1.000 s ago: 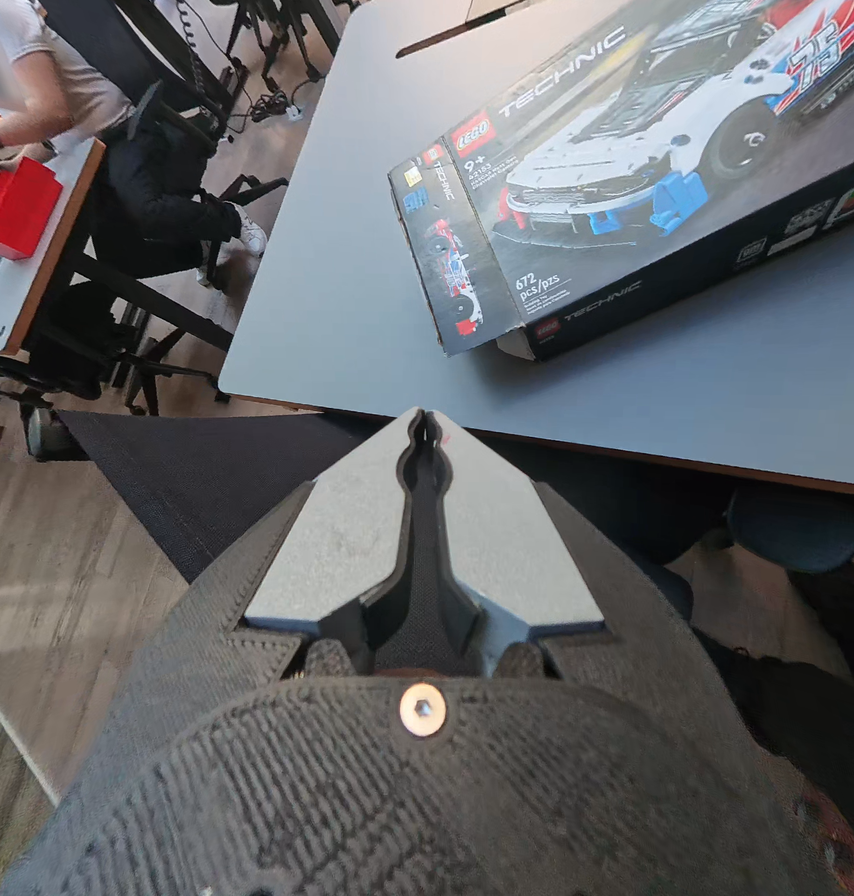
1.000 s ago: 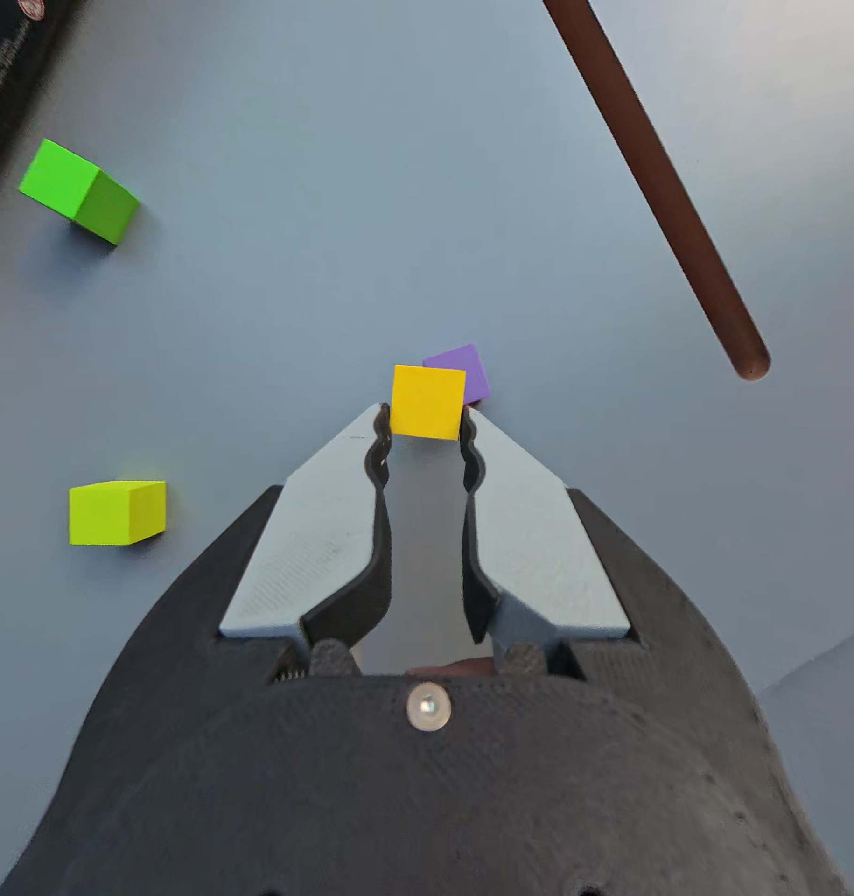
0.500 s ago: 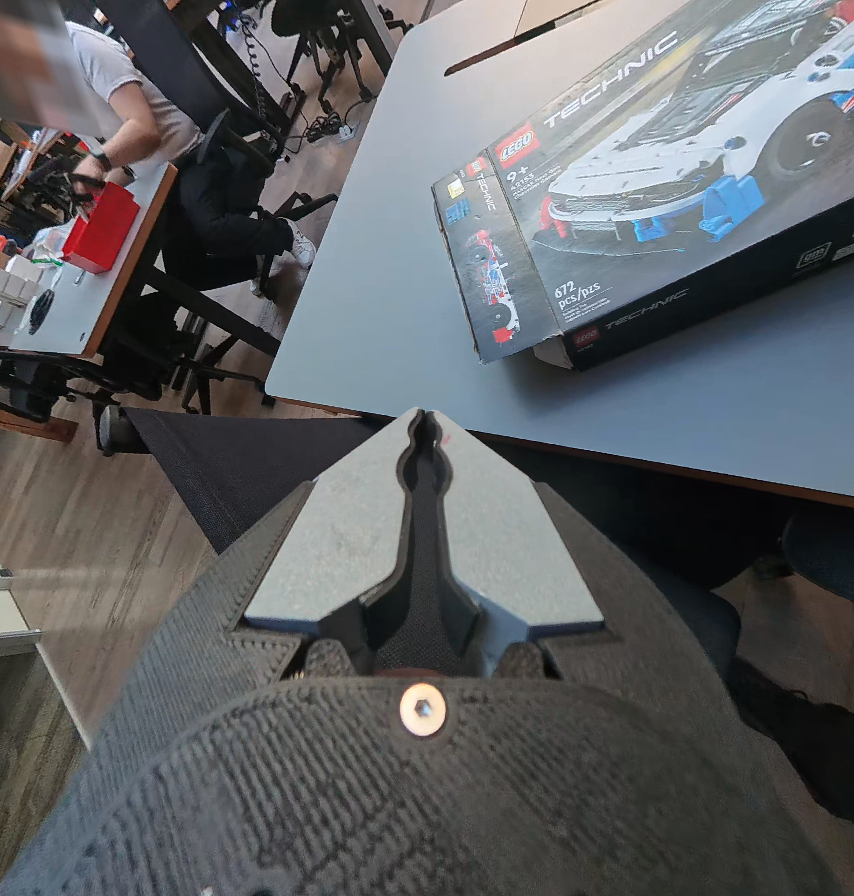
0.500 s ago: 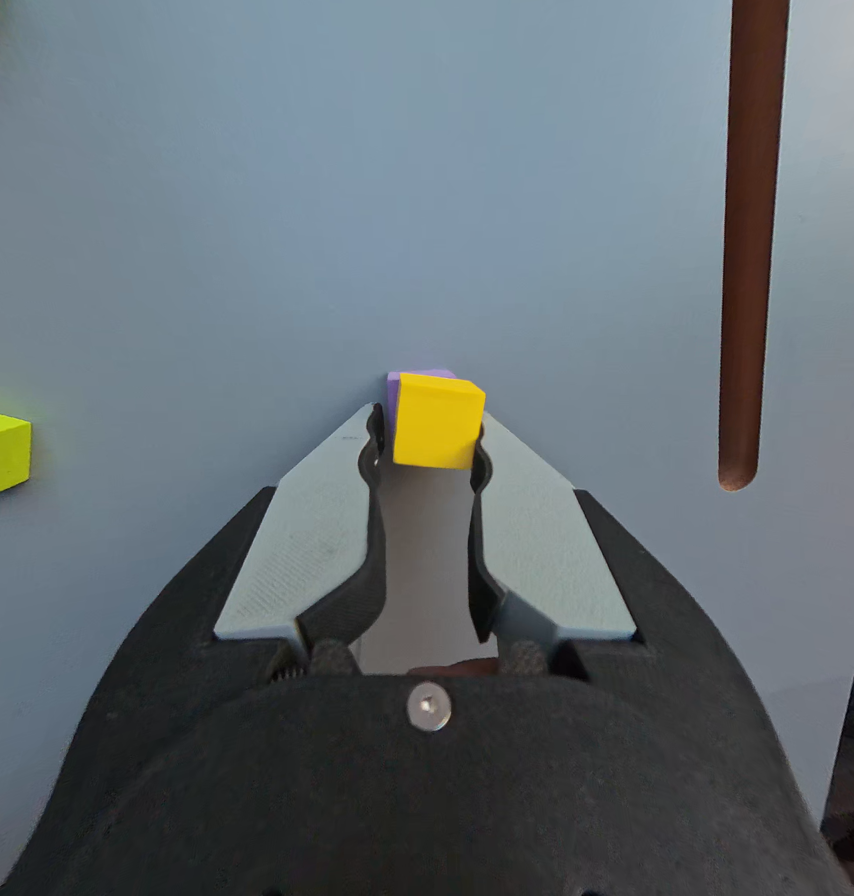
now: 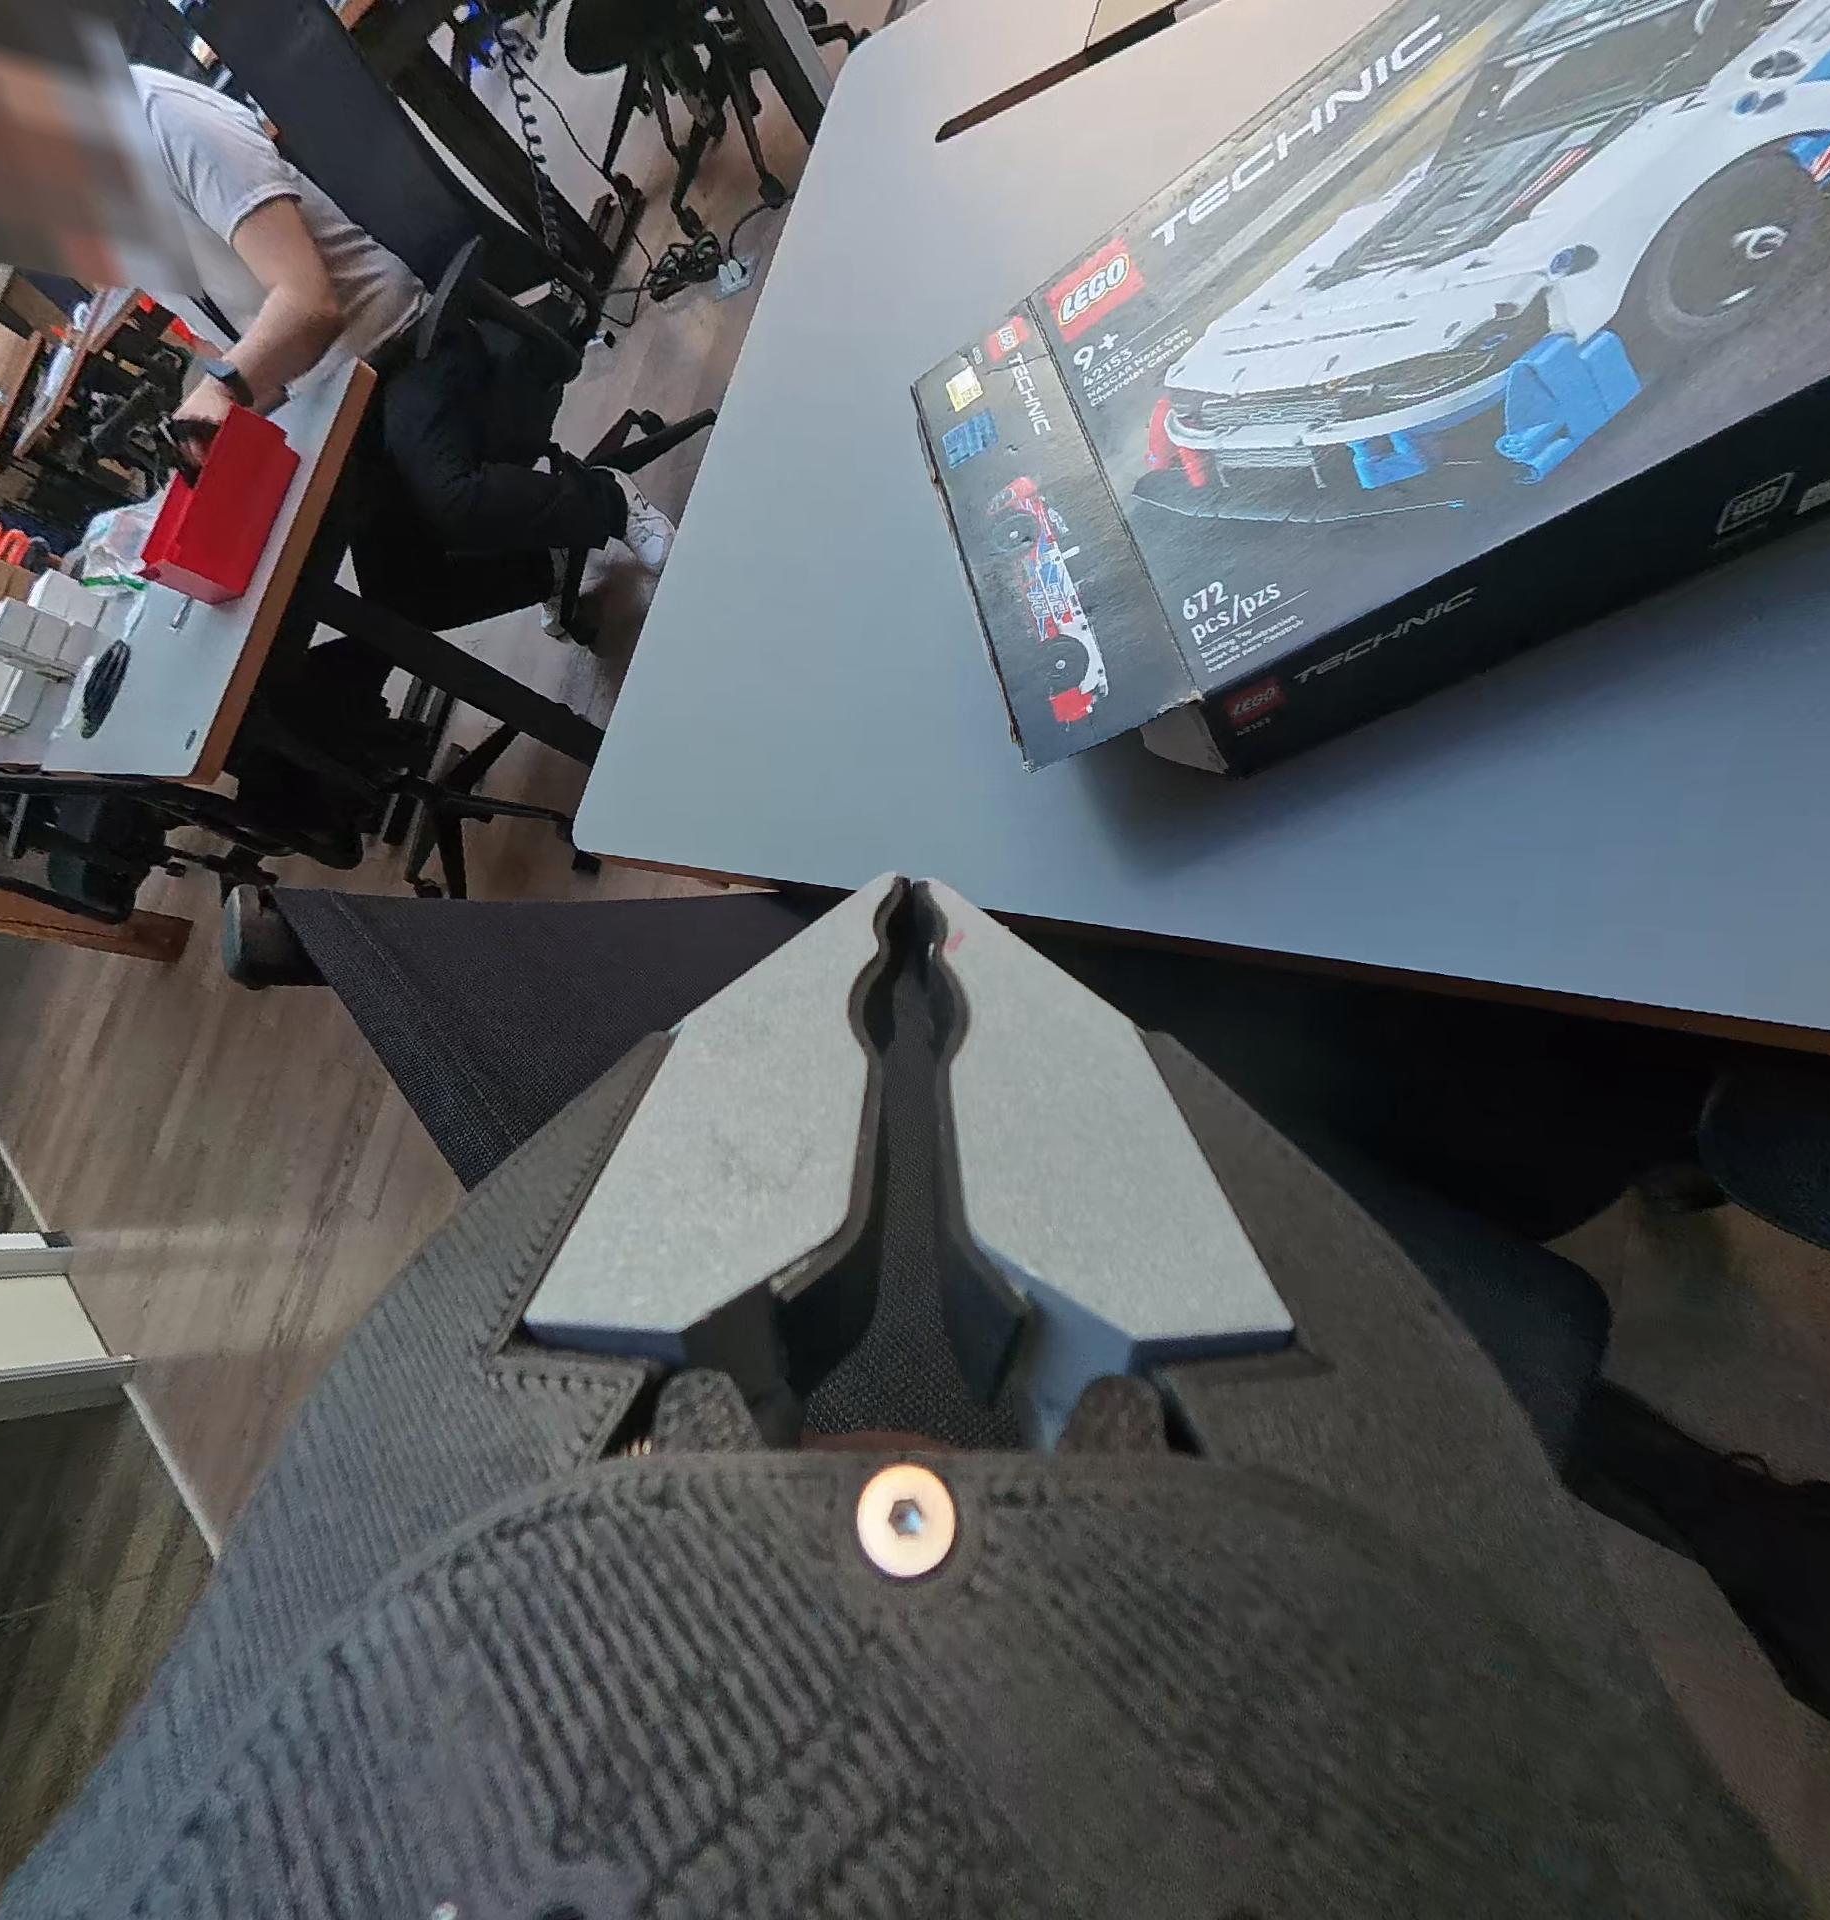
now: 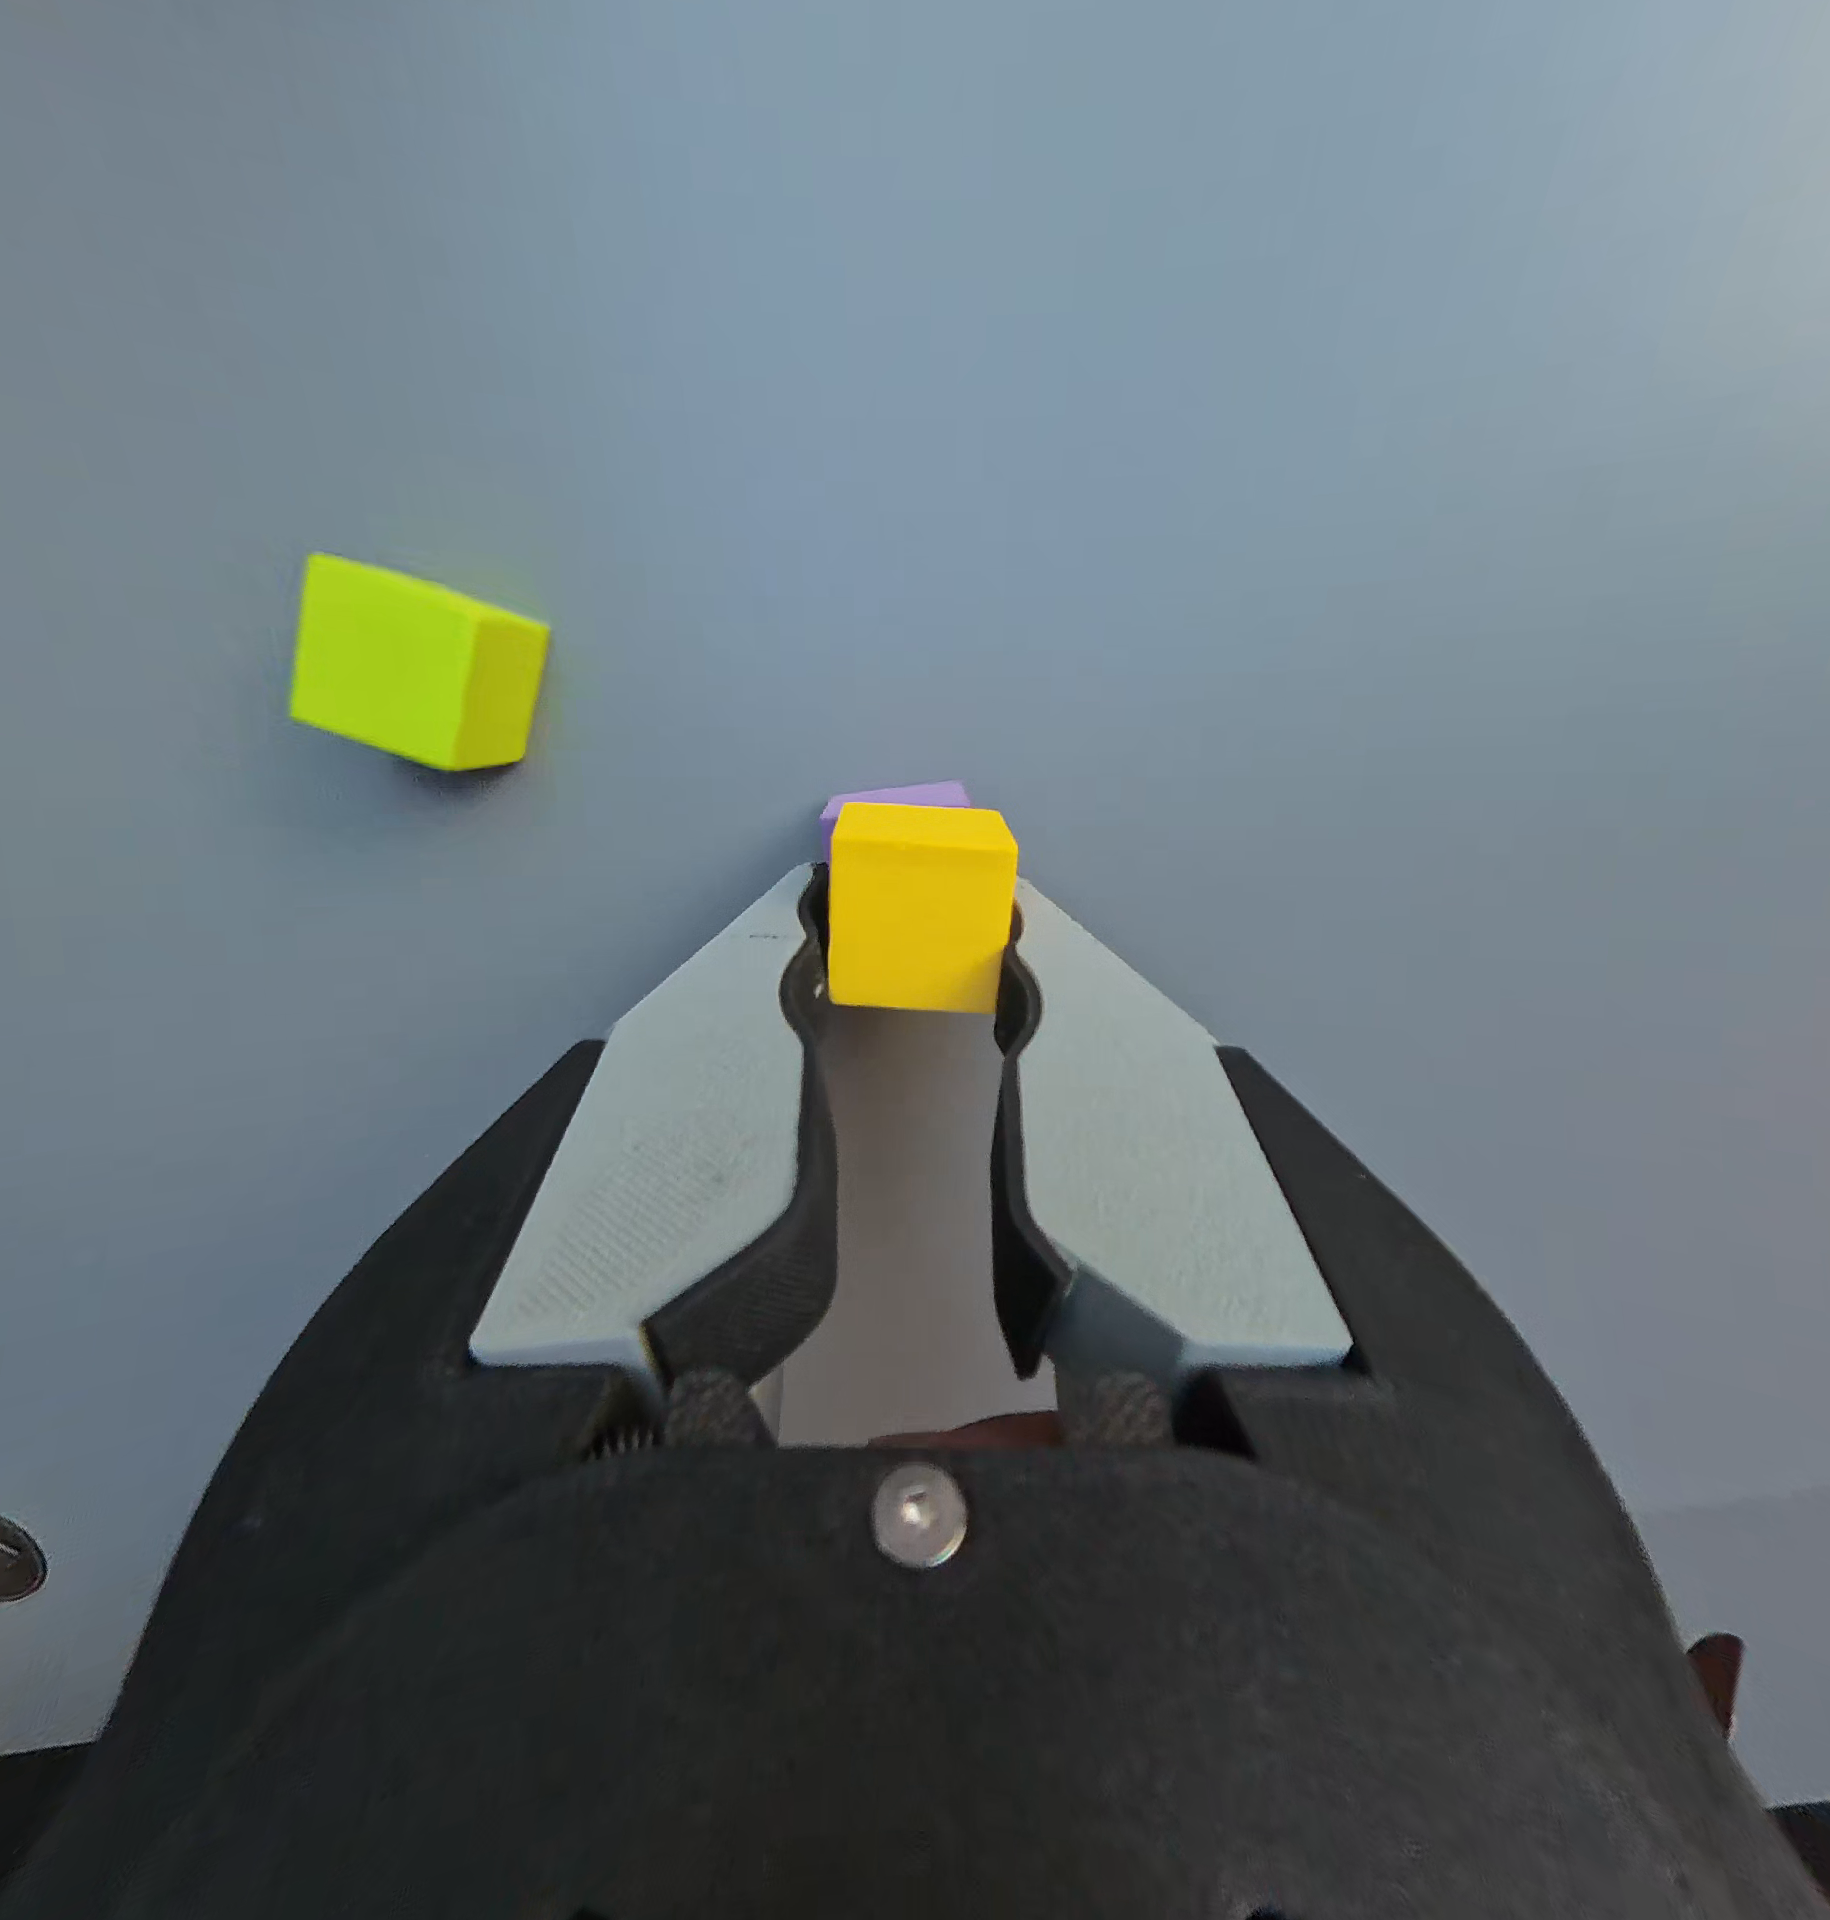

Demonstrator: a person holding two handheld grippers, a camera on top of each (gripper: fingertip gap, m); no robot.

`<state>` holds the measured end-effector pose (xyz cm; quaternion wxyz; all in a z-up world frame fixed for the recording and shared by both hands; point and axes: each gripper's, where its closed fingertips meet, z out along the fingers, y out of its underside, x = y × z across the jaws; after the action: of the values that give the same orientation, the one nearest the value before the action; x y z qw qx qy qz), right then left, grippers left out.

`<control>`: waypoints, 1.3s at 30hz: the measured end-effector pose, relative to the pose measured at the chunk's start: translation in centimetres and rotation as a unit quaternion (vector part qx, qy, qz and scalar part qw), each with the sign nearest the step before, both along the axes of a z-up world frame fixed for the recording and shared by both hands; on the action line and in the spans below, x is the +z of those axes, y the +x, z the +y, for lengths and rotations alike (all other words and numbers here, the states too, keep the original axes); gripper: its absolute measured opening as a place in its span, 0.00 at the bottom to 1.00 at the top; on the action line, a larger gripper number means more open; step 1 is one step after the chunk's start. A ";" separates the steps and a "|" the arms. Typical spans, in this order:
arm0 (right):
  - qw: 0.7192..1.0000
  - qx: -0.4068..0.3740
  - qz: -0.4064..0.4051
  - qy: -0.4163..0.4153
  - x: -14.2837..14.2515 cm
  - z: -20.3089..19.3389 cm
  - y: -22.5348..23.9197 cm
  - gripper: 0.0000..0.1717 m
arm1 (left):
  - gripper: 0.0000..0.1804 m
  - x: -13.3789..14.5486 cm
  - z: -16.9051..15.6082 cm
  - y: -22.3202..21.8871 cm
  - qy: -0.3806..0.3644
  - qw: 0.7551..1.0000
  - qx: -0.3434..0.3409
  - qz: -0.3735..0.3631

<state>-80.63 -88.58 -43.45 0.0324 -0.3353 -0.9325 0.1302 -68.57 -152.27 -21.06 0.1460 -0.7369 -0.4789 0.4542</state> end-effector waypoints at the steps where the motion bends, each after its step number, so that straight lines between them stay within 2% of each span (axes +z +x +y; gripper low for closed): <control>1: 1.000 0.011 0.006 0.005 0.0 -0.4 1.1 0.16 | 0.00 0.0 0.0 0.0 0.000 1.000 -0.001 -0.001; 5: 0.999 0.027 0.012 0.014 0.1 -1.4 3.6 0.16 | 0.00 -0.1 0.2 0.0 -0.002 1.000 -0.007 -0.004; 13: 0.999 0.037 0.011 0.014 0.5 -1.5 4.0 0.21 | 0.00 0.1 0.3 0.0 0.001 1.000 -0.009 0.002; 18: 0.999 0.031 0.009 0.004 1.6 -1.3 4.1 0.19 | 0.00 0.3 0.2 0.0 0.005 1.000 -0.006 0.007; 24: 0.999 0.032 0.004 0.007 1.3 -1.0 4.0 0.15 | 0.00 0.2 0.3 0.0 0.002 1.000 -0.010 0.006; 32: 0.998 0.054 0.008 0.012 1.6 -0.8 3.9 0.15 | 0.00 0.1 0.3 0.0 0.003 1.000 -0.010 0.003; 39: 0.998 0.055 0.001 0.011 1.4 -0.5 4.3 0.19 | 0.00 0.1 0.2 0.0 0.004 1.000 -0.007 0.003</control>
<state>-76.30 -89.05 -42.02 0.0302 -0.2825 -0.9510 0.1218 -68.58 -152.03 -20.91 0.1533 -0.7380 -0.4753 0.4538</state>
